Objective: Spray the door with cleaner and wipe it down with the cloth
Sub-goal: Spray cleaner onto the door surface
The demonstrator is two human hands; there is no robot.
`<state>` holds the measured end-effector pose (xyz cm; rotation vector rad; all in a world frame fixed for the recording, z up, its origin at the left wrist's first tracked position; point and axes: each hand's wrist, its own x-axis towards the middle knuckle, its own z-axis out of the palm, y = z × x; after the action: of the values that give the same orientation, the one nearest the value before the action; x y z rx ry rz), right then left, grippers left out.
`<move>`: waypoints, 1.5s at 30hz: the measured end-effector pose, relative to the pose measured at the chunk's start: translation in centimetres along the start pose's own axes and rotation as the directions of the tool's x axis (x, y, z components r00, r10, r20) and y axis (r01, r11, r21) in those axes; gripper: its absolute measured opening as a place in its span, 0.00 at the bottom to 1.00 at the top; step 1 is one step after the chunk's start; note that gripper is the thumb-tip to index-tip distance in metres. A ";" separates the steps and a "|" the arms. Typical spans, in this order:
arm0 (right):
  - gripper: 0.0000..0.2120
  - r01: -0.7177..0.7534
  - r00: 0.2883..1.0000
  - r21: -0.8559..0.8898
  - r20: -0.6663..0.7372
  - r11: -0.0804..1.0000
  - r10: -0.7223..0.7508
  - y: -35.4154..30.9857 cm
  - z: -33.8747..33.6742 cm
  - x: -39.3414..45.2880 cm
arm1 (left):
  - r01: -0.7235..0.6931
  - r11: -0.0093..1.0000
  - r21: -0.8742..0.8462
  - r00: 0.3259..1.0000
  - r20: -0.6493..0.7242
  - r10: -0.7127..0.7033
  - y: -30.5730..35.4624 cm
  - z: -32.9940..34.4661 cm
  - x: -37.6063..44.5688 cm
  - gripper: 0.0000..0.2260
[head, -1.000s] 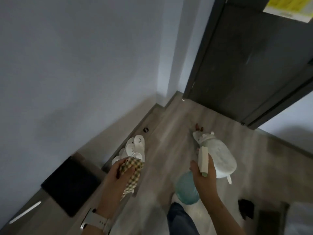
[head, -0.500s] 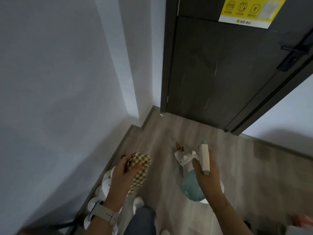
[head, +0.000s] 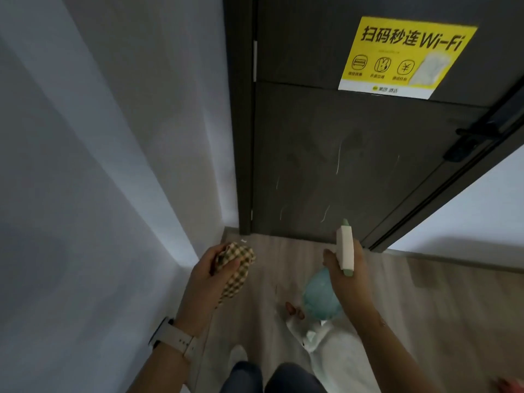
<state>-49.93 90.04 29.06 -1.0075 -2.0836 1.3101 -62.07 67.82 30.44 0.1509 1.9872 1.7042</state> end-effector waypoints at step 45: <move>0.05 0.744 0.634 0.035 -0.352 0.667 -0.688 -68.2 -18.0 40.5 | -0.929 0.253 0.271 0.237 -0.090 0.967 66.9 1.9 35.9 0.05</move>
<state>-84.56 113.36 98.90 -0.1929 -1.7725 0.8147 -108.28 97.76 82.79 1.6607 2.3815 2.2814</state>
